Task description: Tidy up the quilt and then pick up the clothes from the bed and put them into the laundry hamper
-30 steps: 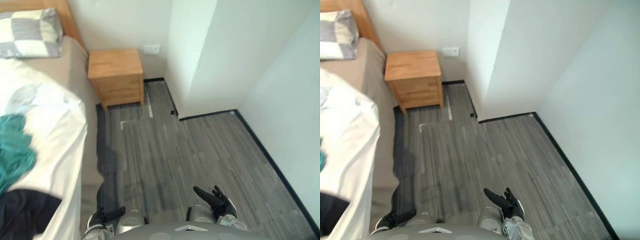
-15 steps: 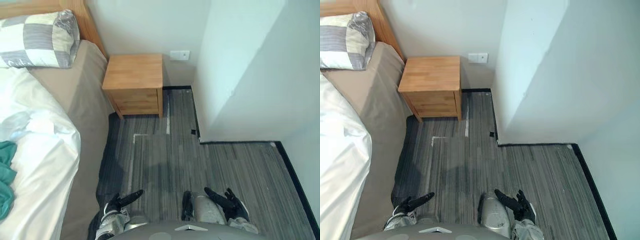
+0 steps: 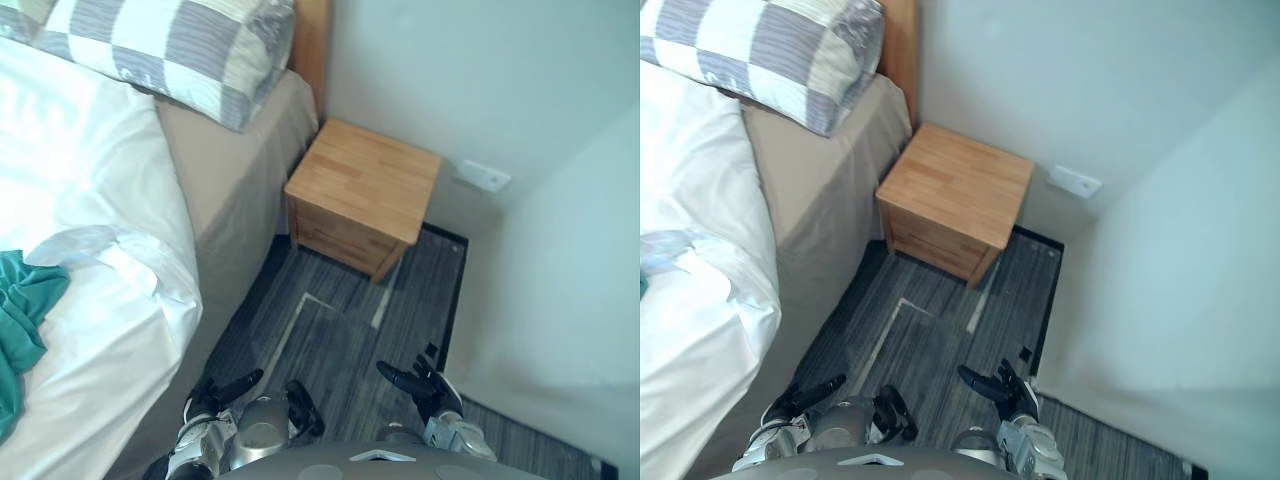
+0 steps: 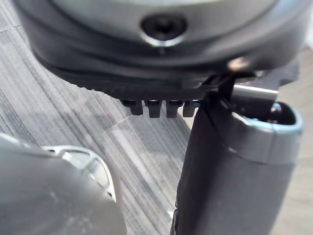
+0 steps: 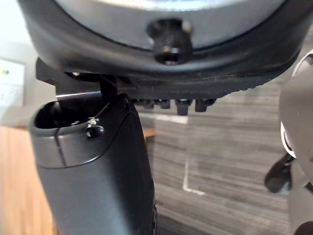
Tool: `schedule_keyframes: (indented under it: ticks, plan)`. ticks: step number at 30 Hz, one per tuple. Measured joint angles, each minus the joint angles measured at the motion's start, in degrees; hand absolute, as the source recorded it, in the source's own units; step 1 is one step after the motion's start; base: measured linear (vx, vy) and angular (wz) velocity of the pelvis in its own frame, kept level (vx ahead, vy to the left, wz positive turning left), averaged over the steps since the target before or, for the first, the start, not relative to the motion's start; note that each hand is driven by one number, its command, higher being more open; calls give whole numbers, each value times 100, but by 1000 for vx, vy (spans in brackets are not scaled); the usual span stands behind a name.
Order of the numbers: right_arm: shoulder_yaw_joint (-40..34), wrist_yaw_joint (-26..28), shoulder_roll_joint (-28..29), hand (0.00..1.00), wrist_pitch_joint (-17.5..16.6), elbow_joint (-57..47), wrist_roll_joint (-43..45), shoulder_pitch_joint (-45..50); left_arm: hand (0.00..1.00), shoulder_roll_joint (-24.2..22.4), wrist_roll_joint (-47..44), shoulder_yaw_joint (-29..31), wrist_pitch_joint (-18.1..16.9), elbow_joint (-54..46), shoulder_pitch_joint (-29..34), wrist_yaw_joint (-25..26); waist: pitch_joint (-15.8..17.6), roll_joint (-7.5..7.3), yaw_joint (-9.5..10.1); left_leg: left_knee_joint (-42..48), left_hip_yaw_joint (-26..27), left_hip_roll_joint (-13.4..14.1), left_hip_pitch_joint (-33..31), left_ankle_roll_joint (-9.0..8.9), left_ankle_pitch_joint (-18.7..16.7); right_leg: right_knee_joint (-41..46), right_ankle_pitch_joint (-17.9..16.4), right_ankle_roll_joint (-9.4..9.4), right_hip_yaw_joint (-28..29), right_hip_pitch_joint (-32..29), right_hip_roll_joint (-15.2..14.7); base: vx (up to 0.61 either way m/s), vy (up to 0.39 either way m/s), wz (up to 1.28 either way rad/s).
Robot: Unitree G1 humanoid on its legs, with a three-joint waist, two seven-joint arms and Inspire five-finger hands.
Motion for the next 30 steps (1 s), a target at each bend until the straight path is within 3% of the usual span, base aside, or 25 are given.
schedule_keyframes:
  ticks: [2,3,5,7,8,9,10,11,12,14,16,17,19,22,25,27,28,29,30]
  plan:
    - [67,-19,-59,100,-32,-5,-2,25,100,55,-50,-122,17,124,65,-2,17,147,-49,-421,-393,-31,455,-134,81,168,-48,-83,16,-412,91,393,-152,97]
    - [105,-70,-44,100,-60,-48,-1,78,100,69,-77,-179,8,125,85,-16,0,158,-141,-708,-775,-108,606,-274,180,-53,-50,-86,156,-779,145,347,-199,150]
    - [78,-132,35,100,-98,-222,137,176,100,63,-179,-177,5,114,15,-14,-16,136,-157,-884,-1345,-185,636,-364,252,-598,-63,-130,711,-1281,320,210,-207,167]
    - [-10,-263,123,100,-212,-368,245,356,100,-13,-347,11,3,55,-87,-9,-71,78,-270,-882,-2495,-241,523,-477,292,-1550,-54,-167,2276,-1729,749,209,-352,256]
    - [7,-288,130,100,-226,-364,236,386,100,-53,-352,113,0,36,-78,-5,-107,66,-297,-850,-2790,-264,471,-540,287,-1732,-31,-136,2645,-1751,810,239,-448,262]
    - [60,-339,129,100,-250,-348,236,468,100,-117,-437,242,7,3,-7,19,-164,12,-235,-822,-3186,-314,506,-693,275,-2288,189,-13,3074,-1729,808,214,-408,189]
    - [110,-351,150,100,-254,-343,229,512,100,-122,-496,295,10,2,48,57,-222,-47,-136,-768,-3318,-339,530,-814,219,-2792,594,-52,3155,-1651,770,228,-454,179]
    - [281,-346,202,100,-248,-314,193,555,100,-97,-544,396,-18,-55,215,105,-336,-224,40,-660,-3327,-364,527,-1026,100,-3245,1189,-13,3065,-1573,631,199,-481,121]
    - [409,-347,139,100,-240,-223,97,437,100,-171,-474,388,-59,-50,275,128,-399,-63,105,-558,-3254,-151,435,-1200,30,-3316,1153,-85,2775,-1451,686,167,-448,131]
    - [607,-351,-94,100,-298,-280,-105,402,100,-425,-470,369,-138,-102,350,72,-529,257,24,-453,-2156,418,103,-1405,98,-3657,1190,-110,1944,-1215,710,101,-330,157]
    - [677,-424,-177,100,-270,-285,-13,367,100,-592,-388,363,-224,-105,325,18,-571,412,41,-740,-1528,659,235,-1567,404,-3739,1144,-186,1500,-980,670,74,-249,136]
    - [750,-424,-185,100,-262,-312,138,363,100,-643,-141,310,-346,-112,323,-33,-571,413,74,-989,-1302,672,383,-1591,592,-3740,1119,-224,1329,-865,622,30,-105,94]
    - [806,-450,-139,100,-260,-351,292,357,100,-636,174,284,-447,-120,306,-23,-585,351,122,-1118,-1107,640,452,-1547,681,-3750,1091,-252,1200,-800,536,-9,-10,38]
    - [748,-582,-22,100,-166,-344,506,440,100,-486,509,34,-482,-75,226,53,-650,146,-7,-1283,-761,497,493,-1396,732,-3843,1023,-206,873,-649,252,-17,74,37]
    - [445,-821,164,100,51,-331,1032,726,100,-291,845,-324,-405,-16,214,48,-769,-5,-5,-1984,-1066,51,699,-1350,1091,-3614,921,-75,689,-653,-84,30,131,60]
    - [126,-941,254,100,88,-289,1562,843,100,-220,881,-440,-291,31,165,50,-751,-59,-31,-2395,-1339,-131,881,-1280,1164,-2987,910,-76,595,-733,-323,52,108,88]
    - [60,-1008,294,100,76,-273,1765,887,100,-202,881,-438,-208,41,160,51,-723,-101,-59,-2438,-1396,-157,961,-1271,1158,-2413,939,-164,745,-894,-403,60,69,83]
    - [-13,-1185,309,100,65,-242,1912,965,100,-158,887,-432,-90,58,157,54,-689,-86,-135,-2453,-1600,-163,1110,-1210,1146,-1397,1089,-403,1240,-1292,-435,83,70,77]
    - [-16,-1275,310,100,59,-213,1926,991,100,-139,886,-427,-58,67,151,58,-700,-86,-139,-2453,-1671,-135,1165,-1190,1134,-1171,1033,-431,1457,-1398,-352,122,5,71]
